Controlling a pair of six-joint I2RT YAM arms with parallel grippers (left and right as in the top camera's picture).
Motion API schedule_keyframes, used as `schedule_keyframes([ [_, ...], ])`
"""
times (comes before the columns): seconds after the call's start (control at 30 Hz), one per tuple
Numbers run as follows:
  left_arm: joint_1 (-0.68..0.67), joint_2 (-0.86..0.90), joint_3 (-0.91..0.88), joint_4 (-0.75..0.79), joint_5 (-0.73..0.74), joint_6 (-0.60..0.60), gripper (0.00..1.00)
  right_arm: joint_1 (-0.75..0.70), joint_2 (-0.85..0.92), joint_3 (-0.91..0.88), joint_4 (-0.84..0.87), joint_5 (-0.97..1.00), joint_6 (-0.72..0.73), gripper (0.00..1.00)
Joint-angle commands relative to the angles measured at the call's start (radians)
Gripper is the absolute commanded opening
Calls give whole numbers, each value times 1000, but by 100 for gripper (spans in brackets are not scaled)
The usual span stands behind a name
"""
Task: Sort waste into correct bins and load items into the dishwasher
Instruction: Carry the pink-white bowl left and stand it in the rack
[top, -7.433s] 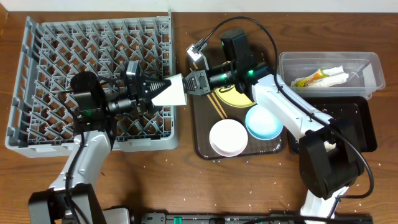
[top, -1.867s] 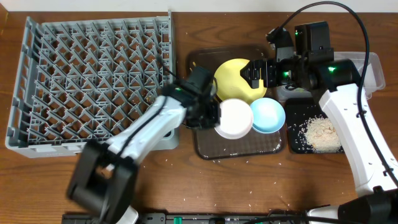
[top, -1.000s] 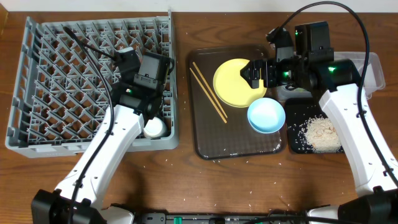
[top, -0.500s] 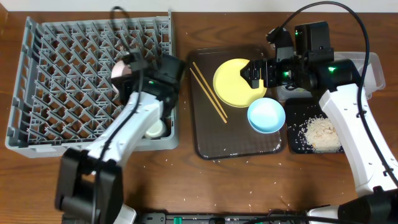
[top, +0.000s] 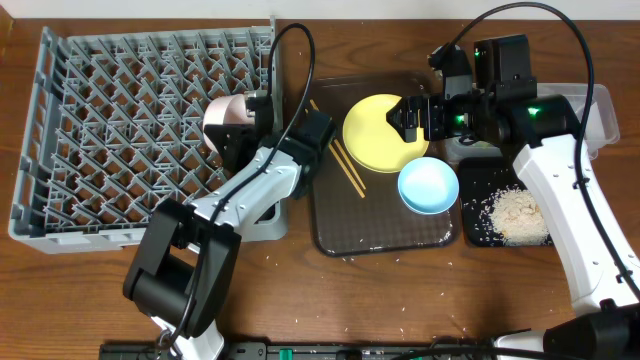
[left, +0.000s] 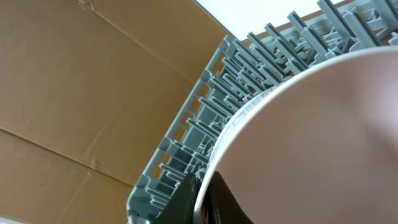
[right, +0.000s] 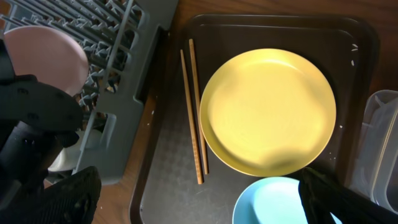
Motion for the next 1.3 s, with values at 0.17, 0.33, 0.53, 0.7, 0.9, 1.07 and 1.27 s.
schedule_keyframes([
  [0.17,-11,15,13,-13,-166,5,7,-13,-3,12,-2,-1,-10,99],
  [0.33,-10,15,13,-13,-152,-19,7,-13,-3,12,-1,-1,-10,99],
  [0.53,-8,21,-11,-13,-90,-75,8,-13,-3,12,-2,-1,-10,99],
  [0.7,10,22,-12,-9,-92,-75,7,-13,-3,12,-2,-1,-10,99],
  [0.9,43,23,-12,3,-91,-74,7,-13,-3,12,-1,-1,-10,99],
  [1.07,41,23,-12,13,-81,-74,7,-13,-3,12,-1,-1,-10,99],
  [1.27,27,24,-18,13,-15,-74,7,-13,-3,12,-1,-1,-10,99],
])
